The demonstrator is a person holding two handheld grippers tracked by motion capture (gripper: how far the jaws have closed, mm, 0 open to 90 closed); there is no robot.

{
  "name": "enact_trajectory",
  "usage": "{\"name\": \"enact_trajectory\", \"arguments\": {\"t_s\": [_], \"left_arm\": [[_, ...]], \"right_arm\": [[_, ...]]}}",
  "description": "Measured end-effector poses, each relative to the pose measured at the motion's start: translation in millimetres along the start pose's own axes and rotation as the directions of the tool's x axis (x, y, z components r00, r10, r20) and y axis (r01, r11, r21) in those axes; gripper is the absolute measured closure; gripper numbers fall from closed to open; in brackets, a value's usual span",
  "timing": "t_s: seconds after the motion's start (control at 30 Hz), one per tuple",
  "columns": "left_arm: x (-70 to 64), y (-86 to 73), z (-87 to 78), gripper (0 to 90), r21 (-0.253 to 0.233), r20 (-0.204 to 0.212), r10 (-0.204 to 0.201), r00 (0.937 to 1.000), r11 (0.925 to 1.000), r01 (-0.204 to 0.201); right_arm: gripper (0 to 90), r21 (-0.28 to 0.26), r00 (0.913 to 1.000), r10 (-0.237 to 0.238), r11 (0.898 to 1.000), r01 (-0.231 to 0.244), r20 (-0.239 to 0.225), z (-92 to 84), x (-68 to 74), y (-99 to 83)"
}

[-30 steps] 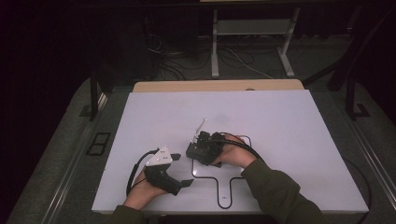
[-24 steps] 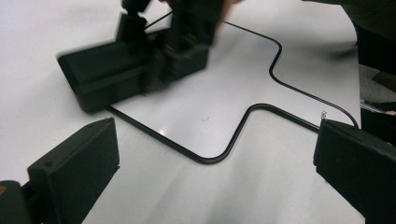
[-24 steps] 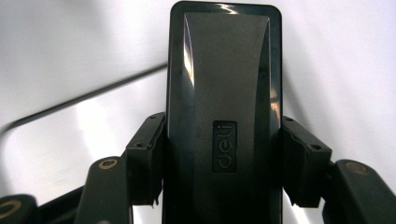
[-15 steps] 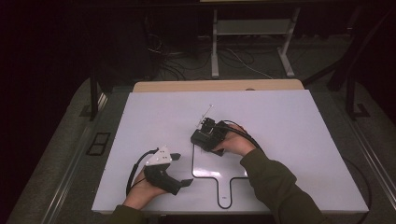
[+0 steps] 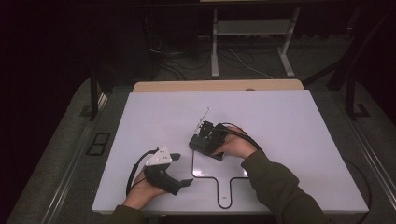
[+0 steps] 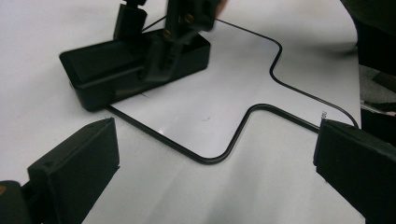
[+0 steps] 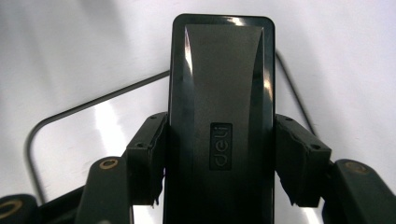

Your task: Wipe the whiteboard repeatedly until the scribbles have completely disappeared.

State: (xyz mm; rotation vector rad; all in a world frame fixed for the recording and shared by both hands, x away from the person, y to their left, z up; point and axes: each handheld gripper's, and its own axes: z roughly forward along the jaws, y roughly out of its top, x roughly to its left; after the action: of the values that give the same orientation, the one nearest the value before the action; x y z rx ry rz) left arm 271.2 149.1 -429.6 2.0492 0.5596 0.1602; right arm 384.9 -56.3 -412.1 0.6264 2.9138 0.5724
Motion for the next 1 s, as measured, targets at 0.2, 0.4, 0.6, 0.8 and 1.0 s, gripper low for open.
{"name": "enact_trajectory", "arguments": {"t_s": [0.2,0.4,0.6,0.8,1.0], "left_arm": [[-0.7,0.4,-0.3,0.0,0.002,0.000,0.004,1.0000,1.0000,-0.004],[-0.6,-0.1,-0.3,0.0,-0.001,0.001,-0.005,1.0000,1.0000,0.005],[-0.2,-0.2,0.5,0.0,-0.001,0.001,-0.004,1.0000,1.0000,0.004],[-0.9,0.3,0.1,0.0,0.001,-0.001,-0.002,1.0000,1.0000,0.002],[-0.5,-0.2,-1.0,0.0,0.002,-0.003,-0.012,0.9999,0.9999,0.012]], "right_arm": [[39.0,-0.003,0.9993,-0.002,1.000,0.002,0.037,2.2,3.9,3.6],[39.0,-0.015,0.9916,0.069,0.998,-0.068,0.110,4.3,-18.8,4.8],[39.0,0.003,0.9973,0.043,0.999,-0.043,0.059,3.9,-11.8,5.7],[39.0,0.000,0.9999,0.007,1.000,-0.007,0.012,4.5,3.6,9.6],[39.1,-0.023,0.9958,0.069,0.997,-0.067,0.061,6.6,-16.6,7.9]]}}
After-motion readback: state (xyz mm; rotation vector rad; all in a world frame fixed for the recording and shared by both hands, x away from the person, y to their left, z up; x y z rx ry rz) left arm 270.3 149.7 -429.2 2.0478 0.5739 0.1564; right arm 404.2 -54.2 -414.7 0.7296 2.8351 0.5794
